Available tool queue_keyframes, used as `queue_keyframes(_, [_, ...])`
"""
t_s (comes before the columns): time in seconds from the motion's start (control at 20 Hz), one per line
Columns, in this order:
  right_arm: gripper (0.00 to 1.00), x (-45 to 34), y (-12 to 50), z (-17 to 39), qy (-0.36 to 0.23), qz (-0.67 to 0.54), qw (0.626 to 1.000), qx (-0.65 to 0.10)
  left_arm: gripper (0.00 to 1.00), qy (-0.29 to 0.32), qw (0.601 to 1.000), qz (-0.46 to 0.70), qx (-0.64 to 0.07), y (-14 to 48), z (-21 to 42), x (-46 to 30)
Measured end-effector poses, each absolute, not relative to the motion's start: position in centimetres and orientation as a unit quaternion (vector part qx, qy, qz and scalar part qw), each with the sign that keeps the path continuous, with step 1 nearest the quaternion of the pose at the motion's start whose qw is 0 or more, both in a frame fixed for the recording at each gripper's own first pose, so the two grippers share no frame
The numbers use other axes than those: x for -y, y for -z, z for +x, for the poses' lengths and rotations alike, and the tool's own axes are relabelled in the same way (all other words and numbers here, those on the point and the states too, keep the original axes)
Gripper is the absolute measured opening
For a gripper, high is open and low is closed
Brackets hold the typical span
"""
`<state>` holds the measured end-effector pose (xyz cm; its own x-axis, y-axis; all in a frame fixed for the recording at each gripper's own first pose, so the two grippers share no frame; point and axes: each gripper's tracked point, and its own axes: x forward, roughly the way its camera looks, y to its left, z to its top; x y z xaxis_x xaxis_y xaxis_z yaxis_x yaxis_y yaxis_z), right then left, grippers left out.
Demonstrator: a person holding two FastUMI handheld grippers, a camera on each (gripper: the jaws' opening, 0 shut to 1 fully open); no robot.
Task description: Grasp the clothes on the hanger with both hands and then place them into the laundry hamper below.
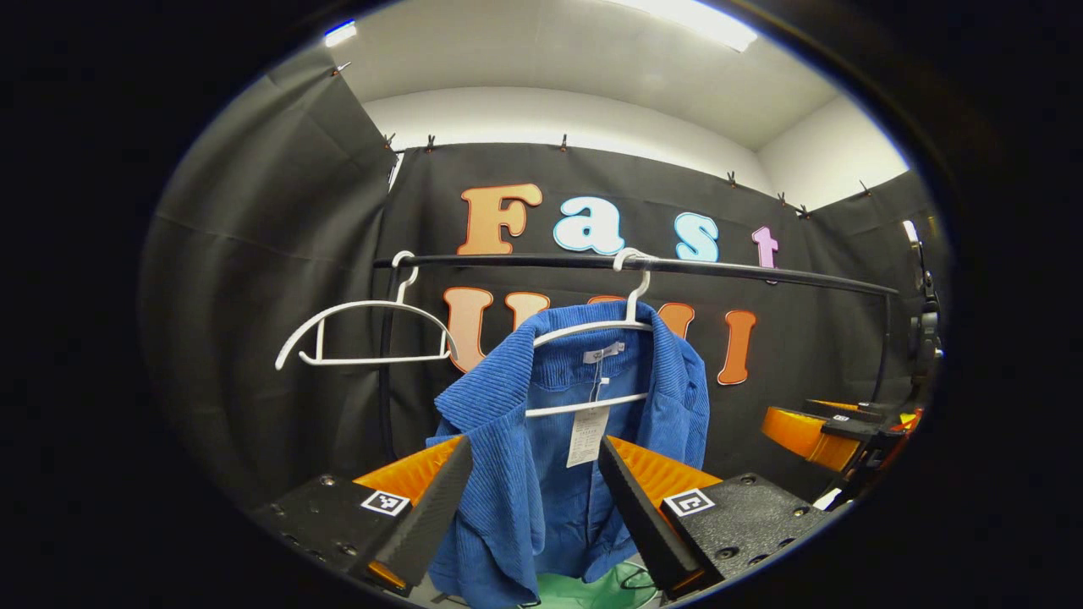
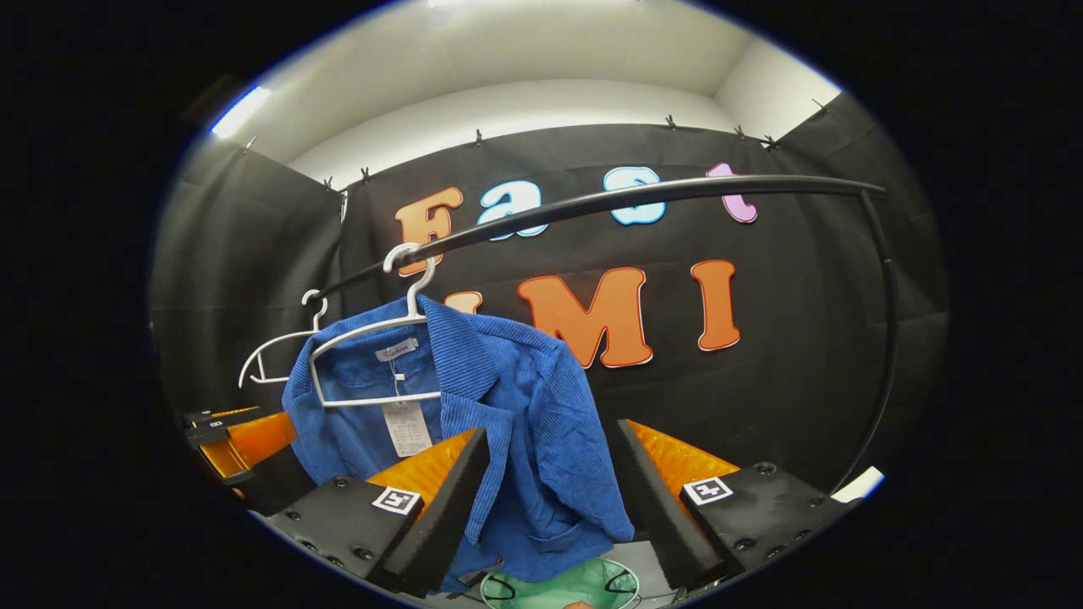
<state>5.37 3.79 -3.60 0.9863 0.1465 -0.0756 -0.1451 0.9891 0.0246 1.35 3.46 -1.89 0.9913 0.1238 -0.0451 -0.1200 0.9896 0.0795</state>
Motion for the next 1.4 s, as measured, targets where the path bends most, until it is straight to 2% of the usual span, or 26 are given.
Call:
queue_keyframes(0.1, [0.97, -4.4, 4.2, 6.0, -0.081, 0.009, 0.996, -0.046, 0.98, -0.07, 0.996, 0.047, -0.025, 1.9, 1.6, -4.1])
queue_keyframes(0.15, [0.98, -4.9, 4.4, 6.4, -0.088, 0.011, 0.995, -0.05, 0.94, -0.074, 0.996, 0.048, -0.027, 2.1, 1.7, -4.3])
queue_keyframes(0.85, [0.97, -8.2, 9.7, 10.2, -0.146, 0.034, 0.984, -0.101, 0.94, -0.099, 0.992, 0.028, -0.077, 7.0, 3.3, -7.6])
queue_keyframes(0.9, [0.89, -8.6, 9.9, 10.4, -0.15, 0.035, 0.983, -0.102, 0.91, -0.098, 0.992, 0.024, -0.082, 7.5, 3.5, -7.6])
queue_keyframes(0.95, [0.89, -9.0, 10.2, 10.8, -0.153, 0.033, 0.982, -0.1, 0.94, -0.098, 0.991, 0.022, -0.087, 7.9, 3.6, -7.8])
queue_keyframes(1.05, [0.88, -9.5, 10.4, 11.2, -0.16, 0.029, 0.982, -0.099, 0.91, -0.1, 0.99, 0.024, -0.095, 8.7, 4.0, -8.1])
queue_keyframes(1.1, [0.98, -9.9, 10.5, 11.6, -0.163, 0.026, 0.981, -0.097, 0.94, -0.102, 0.989, 0.026, -0.099, 9.2, 4.3, -8.4])
queue_keyframes(1.15, [0.88, -10.4, 10.6, 12.0, -0.166, 0.021, 0.981, -0.096, 0.94, -0.104, 0.989, 0.027, -0.102, 9.5, 4.5, -8.6])
queue_keyframes(1.2, [0.88, -10.9, 10.6, 12.4, -0.169, 0.009, 0.981, -0.097, 0.94, -0.104, 0.989, 0.025, -0.103, 9.8, 4.7, -8.8])
queue_keyframes(1.3, [0.89, -12.1, 10.7, 13.3, -0.179, -0.034, 0.98, -0.085, 0.94, -0.105, 0.989, 0.017, -0.106, 10.1, 4.9, -9.0])
queue_keyframes(1.35, [0.98, -13.0, 10.3, 13.5, -0.187, -0.053, 0.978, -0.073, 0.94, -0.105, 0.988, 0.013, -0.108, 10.3, 4.9, -9.2])
queue_keyframes(1.4, [0.98, -13.8, 10.2, 13.6, -0.195, -0.067, 0.977, -0.062, 0.94, -0.106, 0.988, 0.01, -0.111, 10.3, 4.9, -9.4])
